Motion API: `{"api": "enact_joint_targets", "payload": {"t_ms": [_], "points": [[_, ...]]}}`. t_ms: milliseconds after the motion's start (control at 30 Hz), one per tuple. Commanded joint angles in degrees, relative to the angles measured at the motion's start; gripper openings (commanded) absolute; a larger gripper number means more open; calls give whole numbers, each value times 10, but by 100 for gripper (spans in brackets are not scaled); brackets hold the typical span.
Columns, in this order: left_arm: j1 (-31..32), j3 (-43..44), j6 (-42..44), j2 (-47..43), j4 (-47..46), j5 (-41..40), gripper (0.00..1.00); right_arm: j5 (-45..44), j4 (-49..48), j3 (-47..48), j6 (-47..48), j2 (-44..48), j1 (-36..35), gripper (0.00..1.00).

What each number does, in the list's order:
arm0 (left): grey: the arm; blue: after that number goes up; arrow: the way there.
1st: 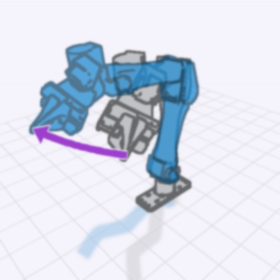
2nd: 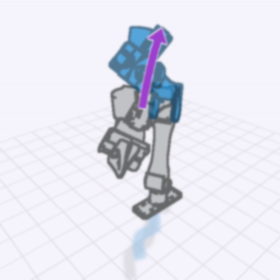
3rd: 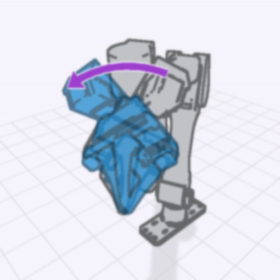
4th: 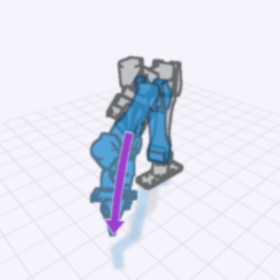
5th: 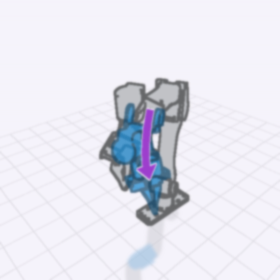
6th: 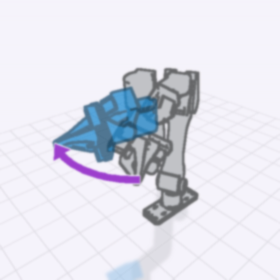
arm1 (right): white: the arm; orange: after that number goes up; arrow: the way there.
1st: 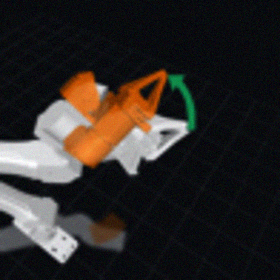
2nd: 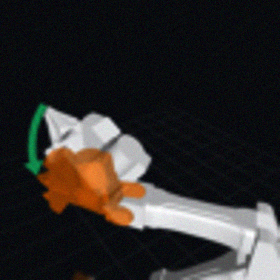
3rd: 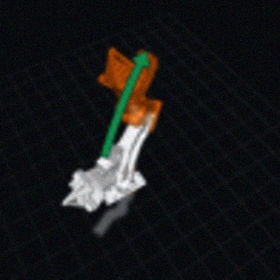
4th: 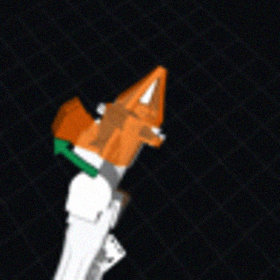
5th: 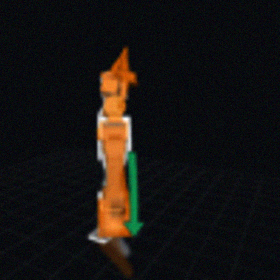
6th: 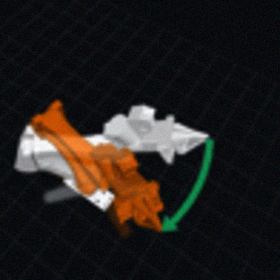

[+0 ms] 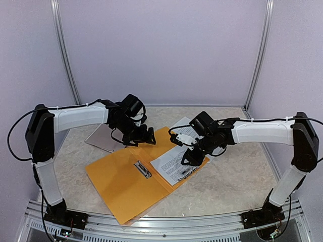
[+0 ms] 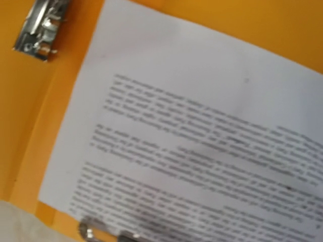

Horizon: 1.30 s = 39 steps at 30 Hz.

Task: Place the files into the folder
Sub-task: Clamp the file and folder together.

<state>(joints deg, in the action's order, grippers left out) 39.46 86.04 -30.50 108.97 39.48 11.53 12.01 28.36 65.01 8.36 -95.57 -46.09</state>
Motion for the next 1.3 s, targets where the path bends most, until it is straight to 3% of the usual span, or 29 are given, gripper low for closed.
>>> {"api": "enact_joint_targets", "payload": {"t_ms": [0, 333, 567, 867, 1067, 1267], "points": [[4, -40, -32, -47, -30, -45, 91, -26, 9, -9, -21, 4, -27, 33], [6, -107, -66, -101, -68, -82, 99, -95, 29, -17, -25, 10, -101, 35], [12, -86, -40, -89, -96, -1, 97, -101, 22, -40, -28, 37, -115, 30], [46, -16, -62, 21, -198, 186, 93, -80, -25, -136, -68, 134, -114, 29], [80, 95, -71, 139, -190, 227, 92, -69, -35, -176, -82, 199, -114, 29], [82, 121, -103, 206, -197, 234, 89, -56, -47, -190, -108, 227, -113, 29]]}}
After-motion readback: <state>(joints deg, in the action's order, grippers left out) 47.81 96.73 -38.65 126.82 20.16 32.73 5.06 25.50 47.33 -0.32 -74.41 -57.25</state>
